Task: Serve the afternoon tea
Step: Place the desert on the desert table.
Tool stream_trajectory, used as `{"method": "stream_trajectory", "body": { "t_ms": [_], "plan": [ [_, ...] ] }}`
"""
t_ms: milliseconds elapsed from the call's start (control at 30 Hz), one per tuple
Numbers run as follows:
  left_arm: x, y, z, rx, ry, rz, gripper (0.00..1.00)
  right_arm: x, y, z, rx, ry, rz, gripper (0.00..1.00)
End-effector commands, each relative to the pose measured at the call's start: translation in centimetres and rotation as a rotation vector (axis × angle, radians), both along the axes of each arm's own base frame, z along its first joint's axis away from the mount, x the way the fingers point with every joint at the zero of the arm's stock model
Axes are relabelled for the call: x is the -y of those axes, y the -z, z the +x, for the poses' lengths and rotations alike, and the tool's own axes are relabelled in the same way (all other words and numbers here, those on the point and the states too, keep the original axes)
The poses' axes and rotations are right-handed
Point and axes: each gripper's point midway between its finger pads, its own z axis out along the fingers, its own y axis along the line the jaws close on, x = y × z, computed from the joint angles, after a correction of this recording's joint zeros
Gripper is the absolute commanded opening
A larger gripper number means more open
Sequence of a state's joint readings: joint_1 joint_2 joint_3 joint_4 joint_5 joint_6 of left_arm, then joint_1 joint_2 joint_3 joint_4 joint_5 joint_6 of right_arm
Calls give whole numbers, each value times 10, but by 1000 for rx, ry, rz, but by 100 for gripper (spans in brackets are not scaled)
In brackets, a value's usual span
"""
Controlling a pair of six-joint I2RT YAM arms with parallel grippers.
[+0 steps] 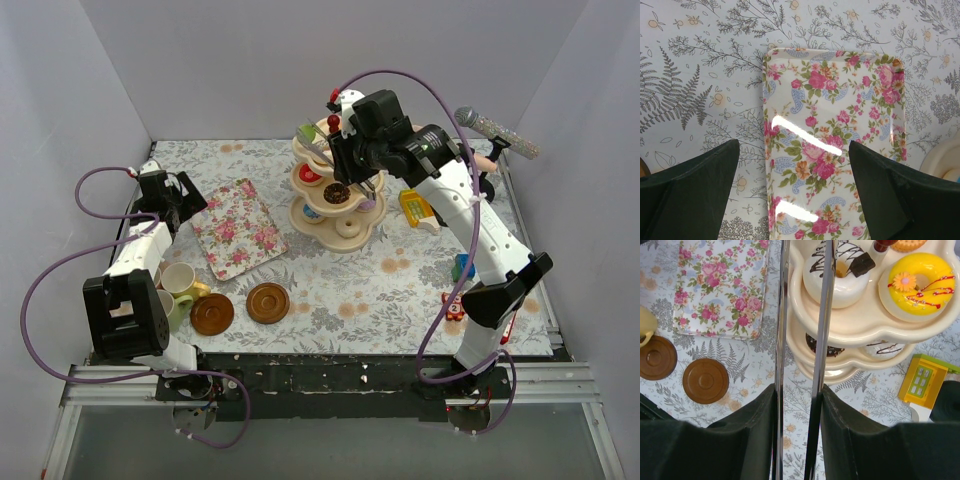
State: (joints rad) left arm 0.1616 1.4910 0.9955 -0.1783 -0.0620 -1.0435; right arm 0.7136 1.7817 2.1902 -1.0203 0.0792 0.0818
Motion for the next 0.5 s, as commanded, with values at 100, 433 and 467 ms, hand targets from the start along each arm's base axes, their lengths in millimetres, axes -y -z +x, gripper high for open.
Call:
{"method": "stream_trajectory", "body": {
  "t_ms": [100, 433, 467],
  "plan": [
    [1, -16, -1, 47, 13, 8, 91, -10, -27, 17, 84, -13, 66, 33],
    [2, -18, 0, 52, 15, 6, 91, -8, -14, 32, 70, 8, 42, 33],
    [2, -17, 0, 50, 15, 6, 91, -8, -13, 33, 70, 11, 40, 33]
  ]
}}
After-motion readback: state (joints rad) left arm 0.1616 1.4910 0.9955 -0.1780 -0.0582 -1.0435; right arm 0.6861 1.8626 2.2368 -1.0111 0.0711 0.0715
